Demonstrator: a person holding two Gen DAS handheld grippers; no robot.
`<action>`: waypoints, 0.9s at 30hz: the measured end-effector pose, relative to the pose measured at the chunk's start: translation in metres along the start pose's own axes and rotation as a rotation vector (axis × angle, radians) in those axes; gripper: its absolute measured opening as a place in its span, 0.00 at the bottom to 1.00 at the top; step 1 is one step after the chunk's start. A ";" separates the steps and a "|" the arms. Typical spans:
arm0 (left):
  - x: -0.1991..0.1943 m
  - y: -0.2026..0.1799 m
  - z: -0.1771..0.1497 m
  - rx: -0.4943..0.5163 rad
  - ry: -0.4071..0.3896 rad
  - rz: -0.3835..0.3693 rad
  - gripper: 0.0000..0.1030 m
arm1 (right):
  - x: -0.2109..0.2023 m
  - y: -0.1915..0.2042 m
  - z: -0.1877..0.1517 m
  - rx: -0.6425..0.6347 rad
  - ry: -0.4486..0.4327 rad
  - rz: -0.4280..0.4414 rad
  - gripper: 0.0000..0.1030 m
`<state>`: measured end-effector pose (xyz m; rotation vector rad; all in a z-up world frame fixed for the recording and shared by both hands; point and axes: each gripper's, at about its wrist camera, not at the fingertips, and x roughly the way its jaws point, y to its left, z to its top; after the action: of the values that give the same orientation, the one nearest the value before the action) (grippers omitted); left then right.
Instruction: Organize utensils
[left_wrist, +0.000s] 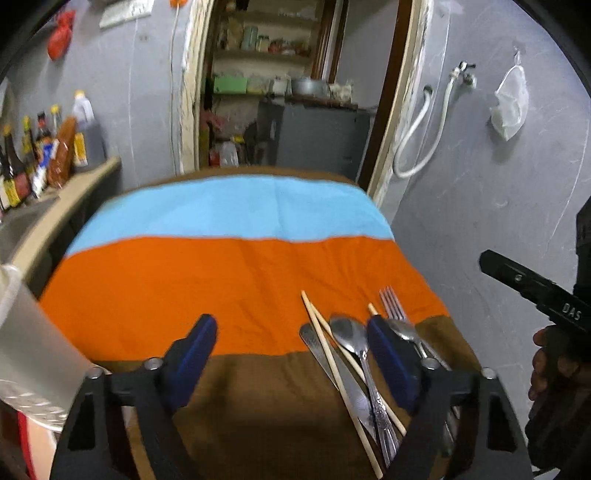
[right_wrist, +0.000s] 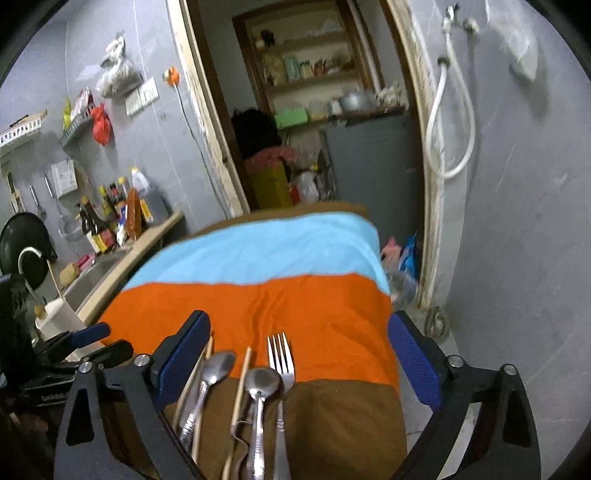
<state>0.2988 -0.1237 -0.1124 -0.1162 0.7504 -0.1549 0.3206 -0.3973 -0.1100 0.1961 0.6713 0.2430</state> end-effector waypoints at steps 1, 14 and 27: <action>0.005 0.001 -0.001 -0.005 0.011 -0.005 0.69 | 0.006 -0.002 -0.003 -0.005 0.015 0.005 0.77; 0.067 0.008 -0.015 -0.105 0.202 -0.088 0.23 | 0.096 -0.006 -0.028 -0.084 0.243 0.127 0.41; 0.083 -0.002 -0.010 -0.132 0.243 -0.150 0.22 | 0.114 -0.003 -0.037 -0.093 0.293 0.198 0.40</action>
<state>0.3519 -0.1413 -0.1748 -0.2834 0.9952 -0.2651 0.3838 -0.3638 -0.2059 0.1389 0.9300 0.4983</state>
